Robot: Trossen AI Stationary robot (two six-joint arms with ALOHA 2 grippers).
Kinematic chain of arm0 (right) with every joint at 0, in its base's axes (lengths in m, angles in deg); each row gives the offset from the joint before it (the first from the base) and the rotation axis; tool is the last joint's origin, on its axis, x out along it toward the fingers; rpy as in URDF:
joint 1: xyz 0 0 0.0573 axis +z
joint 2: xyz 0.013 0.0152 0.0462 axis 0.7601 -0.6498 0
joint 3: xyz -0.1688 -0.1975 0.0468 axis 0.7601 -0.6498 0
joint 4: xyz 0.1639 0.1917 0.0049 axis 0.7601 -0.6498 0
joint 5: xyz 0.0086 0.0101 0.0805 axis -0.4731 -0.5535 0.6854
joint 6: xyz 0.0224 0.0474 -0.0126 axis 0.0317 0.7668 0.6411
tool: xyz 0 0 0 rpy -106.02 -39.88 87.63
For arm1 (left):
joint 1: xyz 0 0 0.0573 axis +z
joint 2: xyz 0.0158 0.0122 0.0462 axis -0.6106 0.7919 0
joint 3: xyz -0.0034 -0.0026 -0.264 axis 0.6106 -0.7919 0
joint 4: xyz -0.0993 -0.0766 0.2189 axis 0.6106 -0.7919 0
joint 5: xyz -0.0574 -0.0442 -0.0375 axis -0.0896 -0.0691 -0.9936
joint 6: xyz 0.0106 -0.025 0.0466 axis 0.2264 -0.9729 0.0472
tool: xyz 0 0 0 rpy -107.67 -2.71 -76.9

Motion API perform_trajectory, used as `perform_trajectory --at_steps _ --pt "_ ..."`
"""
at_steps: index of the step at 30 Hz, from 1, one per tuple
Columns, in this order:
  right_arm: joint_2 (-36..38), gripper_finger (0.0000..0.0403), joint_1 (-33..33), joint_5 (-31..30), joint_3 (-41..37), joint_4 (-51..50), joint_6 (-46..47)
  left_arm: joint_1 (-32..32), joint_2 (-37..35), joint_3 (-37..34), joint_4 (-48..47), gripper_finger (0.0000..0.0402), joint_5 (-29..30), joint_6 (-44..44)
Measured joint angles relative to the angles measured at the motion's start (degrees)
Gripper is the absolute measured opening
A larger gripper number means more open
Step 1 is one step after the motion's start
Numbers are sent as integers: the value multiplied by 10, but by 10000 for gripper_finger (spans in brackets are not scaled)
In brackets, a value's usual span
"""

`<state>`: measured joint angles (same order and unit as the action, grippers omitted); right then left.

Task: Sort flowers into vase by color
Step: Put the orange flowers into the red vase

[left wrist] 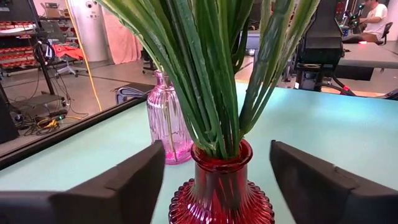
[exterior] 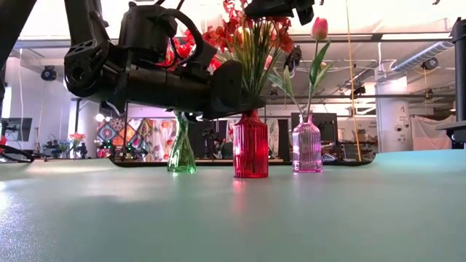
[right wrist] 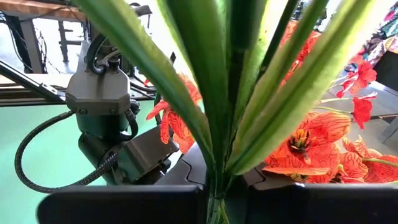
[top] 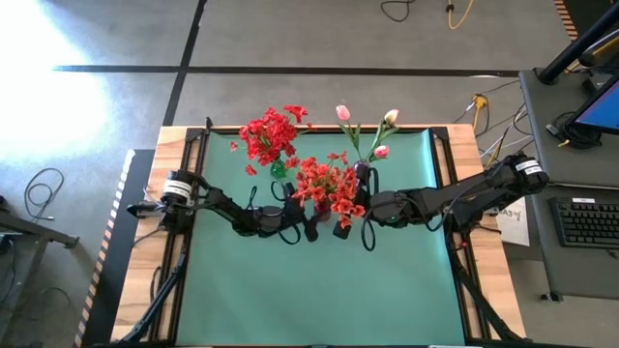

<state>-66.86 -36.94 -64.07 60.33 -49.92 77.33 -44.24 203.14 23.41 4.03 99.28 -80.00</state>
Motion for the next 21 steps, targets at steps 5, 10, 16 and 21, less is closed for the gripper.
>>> perform_trajectory --at_steps 5,10,16,21 --pt "0 18 0 0 0 0 1 0 0 0 0 205 0 0" --pt "0 18 -1 0 0 0 15 0 0 0 0 159 0 0" --pt "0 18 -2 0 0 0 17 0 0 0 0 141 0 0" --pt "0 18 -6 0 -2 1 16 0 0 0 0 140 0 0"
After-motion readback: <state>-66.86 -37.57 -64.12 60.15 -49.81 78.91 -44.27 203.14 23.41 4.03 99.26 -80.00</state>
